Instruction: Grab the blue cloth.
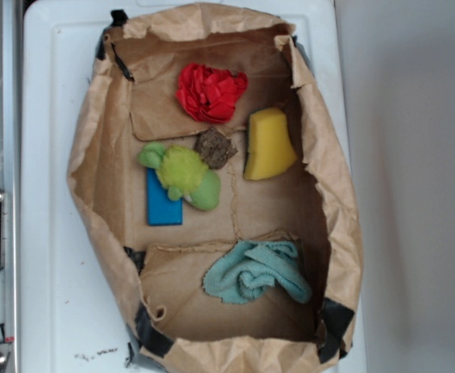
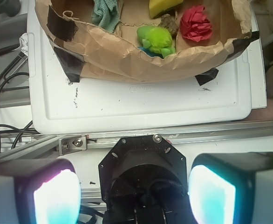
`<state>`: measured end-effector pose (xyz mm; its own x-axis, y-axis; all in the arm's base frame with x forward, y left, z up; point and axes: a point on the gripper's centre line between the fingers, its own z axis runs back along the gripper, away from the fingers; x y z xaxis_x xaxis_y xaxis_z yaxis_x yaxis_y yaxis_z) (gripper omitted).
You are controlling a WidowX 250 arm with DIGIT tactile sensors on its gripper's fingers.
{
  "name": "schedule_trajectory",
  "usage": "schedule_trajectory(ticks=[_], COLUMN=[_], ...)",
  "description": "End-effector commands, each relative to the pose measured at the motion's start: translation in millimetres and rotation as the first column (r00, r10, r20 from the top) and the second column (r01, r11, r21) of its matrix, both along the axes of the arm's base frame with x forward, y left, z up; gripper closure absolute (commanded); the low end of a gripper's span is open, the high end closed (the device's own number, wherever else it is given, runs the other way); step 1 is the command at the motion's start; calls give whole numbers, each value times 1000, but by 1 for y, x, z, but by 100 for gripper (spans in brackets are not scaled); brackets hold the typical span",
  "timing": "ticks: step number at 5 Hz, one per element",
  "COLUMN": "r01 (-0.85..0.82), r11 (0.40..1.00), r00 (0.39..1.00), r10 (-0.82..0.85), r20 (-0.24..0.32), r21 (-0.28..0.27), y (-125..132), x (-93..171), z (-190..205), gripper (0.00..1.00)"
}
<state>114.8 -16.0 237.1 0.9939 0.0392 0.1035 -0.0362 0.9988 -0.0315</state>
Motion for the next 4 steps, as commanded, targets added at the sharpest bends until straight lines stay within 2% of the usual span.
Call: schedule_trajectory(ticks=[1, 3, 4], r01=[0, -25, -37], r11=[1000, 1000, 999], r00=[1000, 999, 999], r10=[0, 25, 37], r20=[0, 43, 38], r21=[0, 1, 2], y=[0, -6, -5], x=[0, 29, 45], z=[0, -5, -8], gripper=[0, 0, 0])
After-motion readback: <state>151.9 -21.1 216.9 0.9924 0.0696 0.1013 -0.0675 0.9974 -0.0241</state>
